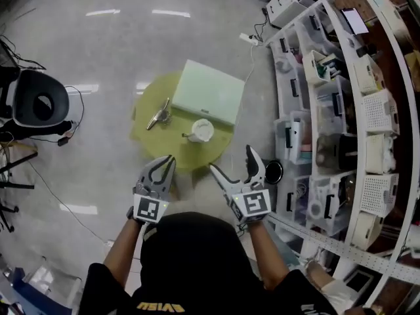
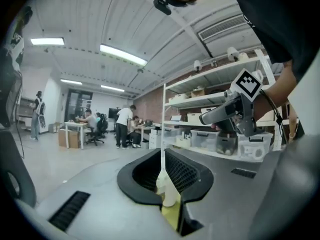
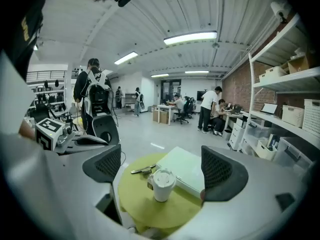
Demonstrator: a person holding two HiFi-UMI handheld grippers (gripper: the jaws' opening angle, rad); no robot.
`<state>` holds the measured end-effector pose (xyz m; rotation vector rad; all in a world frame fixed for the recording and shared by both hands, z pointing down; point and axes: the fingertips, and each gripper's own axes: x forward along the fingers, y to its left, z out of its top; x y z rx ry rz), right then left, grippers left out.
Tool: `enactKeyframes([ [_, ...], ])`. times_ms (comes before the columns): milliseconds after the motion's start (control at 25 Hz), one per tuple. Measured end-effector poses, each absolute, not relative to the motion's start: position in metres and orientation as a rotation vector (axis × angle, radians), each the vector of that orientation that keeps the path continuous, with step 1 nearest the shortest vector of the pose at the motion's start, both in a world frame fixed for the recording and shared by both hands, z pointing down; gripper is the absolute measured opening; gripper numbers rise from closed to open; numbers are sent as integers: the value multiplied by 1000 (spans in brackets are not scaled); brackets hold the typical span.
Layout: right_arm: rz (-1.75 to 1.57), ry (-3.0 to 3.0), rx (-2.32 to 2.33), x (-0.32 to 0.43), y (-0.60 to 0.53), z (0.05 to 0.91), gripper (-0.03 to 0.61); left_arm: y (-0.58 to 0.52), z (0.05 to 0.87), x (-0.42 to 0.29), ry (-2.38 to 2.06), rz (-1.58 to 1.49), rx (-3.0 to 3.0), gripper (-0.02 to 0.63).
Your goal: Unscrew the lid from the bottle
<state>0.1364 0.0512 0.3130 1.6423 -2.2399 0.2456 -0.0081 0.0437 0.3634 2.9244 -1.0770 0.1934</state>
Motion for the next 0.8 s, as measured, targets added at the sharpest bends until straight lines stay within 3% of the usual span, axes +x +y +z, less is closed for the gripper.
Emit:
enactKeyframes([
  [200,311,-2224,1563,136,19,359,489,17,422,10,-1008,252,2885,76],
  [560,401,-2167,1463,118,-33,445,486,-10,548,64,-741,475,2887,383],
  [800,417,-2118,1413,122,-47,485,431,-34,602,94,-669,610,2928,439],
])
